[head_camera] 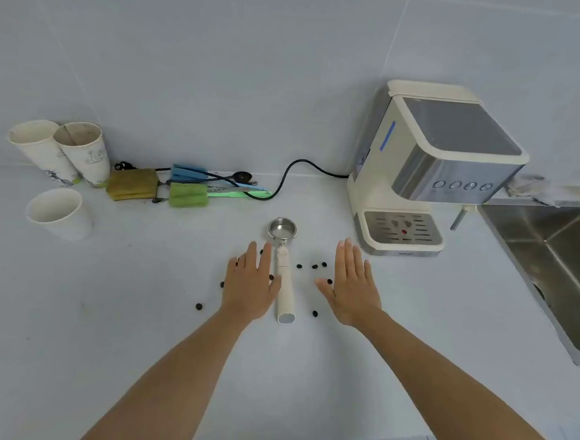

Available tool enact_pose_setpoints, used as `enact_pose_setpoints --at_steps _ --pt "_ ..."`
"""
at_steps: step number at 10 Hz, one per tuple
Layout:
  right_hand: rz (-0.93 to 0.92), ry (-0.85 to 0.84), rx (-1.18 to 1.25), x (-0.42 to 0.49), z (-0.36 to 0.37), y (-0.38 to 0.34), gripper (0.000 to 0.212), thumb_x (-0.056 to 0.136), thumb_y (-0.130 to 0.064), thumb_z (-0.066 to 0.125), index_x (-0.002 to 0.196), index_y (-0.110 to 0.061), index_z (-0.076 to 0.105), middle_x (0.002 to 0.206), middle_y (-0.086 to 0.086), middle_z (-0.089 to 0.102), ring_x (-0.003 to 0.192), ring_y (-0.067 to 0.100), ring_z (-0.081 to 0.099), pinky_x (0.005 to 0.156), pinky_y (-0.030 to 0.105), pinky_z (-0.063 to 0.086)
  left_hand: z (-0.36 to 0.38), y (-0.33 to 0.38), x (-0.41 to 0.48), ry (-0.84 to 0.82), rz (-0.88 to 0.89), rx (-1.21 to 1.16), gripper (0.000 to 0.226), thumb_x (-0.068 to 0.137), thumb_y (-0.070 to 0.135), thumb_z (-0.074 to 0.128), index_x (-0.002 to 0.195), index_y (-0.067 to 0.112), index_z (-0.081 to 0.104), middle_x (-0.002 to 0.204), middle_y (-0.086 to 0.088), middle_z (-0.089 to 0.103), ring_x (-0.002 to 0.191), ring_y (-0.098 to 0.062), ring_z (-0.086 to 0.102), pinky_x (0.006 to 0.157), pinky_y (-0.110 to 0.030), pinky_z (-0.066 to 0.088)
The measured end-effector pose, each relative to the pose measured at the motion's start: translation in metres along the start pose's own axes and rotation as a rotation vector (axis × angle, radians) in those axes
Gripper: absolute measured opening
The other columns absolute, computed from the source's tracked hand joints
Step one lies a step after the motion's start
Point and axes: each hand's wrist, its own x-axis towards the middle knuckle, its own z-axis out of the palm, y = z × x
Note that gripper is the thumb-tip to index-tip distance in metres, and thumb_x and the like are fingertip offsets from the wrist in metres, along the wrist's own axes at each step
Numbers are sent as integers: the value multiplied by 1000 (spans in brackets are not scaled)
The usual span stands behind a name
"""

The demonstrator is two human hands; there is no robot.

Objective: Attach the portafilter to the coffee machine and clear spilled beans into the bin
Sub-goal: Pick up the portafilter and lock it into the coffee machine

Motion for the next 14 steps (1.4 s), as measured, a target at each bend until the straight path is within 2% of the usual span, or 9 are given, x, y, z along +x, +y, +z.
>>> enact_pose_setpoints --at_steps 1,2,4,5,7,9,10,12,14 --pt "31 -49 44 -7 15 5 79 93 -55 15 141 -7 -26 155 7 -26 144 22 -21 120 37 -6 3 14 -1 -233 -155 -203 61 92 36 40 143 11 19 136 -13 40 116 -27 48 89 -35 42" --pt "45 -130 82 -19 36 7 78 97 -51 20 142 -8 -25 154 7 -26 144 21 -21 120 37 -6 9 29 -1 -319 -355 -438 52 86 30 48 129 6 32 123 -12 48 105 -29 54 72 -33 39" --pt "69 -239 87 -30 62 10 77 96 -52 18 143 -7 -24 154 7 -26 144 22 -21 120 37 -7 20 47 1 -380 -487 -572 51 82 28 55 121 3 34 119 -12 54 85 -26 56 54 -29 34" --pt "83 -267 109 -32 70 11 78 96 -53 18 143 -7 -24 154 7 -26 144 21 -22 120 37 -7 25 49 4 -389 -505 -585 52 82 24 58 122 3 32 118 -14 57 97 -31 61 61 -33 41" --pt "102 -287 108 -31 79 12 78 96 -53 19 144 -8 -23 155 7 -26 143 21 -23 119 37 -9 30 50 12 -420 -529 -596 53 81 19 61 122 2 32 119 -16 57 104 -34 60 72 -37 47" --pt "101 -286 41 -31 84 12 77 96 -54 16 144 -8 -22 154 8 -27 142 21 -25 119 37 -11 30 47 20 -435 -657 -766 48 86 7 52 128 0 31 129 -19 49 114 -34 53 72 -32 45" --pt "106 -287 56 -29 85 13 77 96 -54 15 144 -8 -22 154 8 -27 142 21 -25 119 37 -11 27 42 23 -428 -660 -812 47 86 5 49 129 1 30 128 -20 49 113 -36 55 80 -38 49" --pt "101 -296 27 -34 80 13 76 96 -54 15 144 -7 -21 154 8 -27 142 22 -25 119 38 -10 19 24 26 -431 -534 -766 41 84 6 48 123 3 35 120 -21 52 86 -30 55 50 -28 44" --pt "282 -98 115 -36 6 40 76 97 -53 16 144 -6 -20 155 7 -25 144 20 -21 120 37 -7 -49 64 71 -348 -86 -756 38 83 7 50 119 2 39 115 -23 54 79 -29 53 57 -34 47"
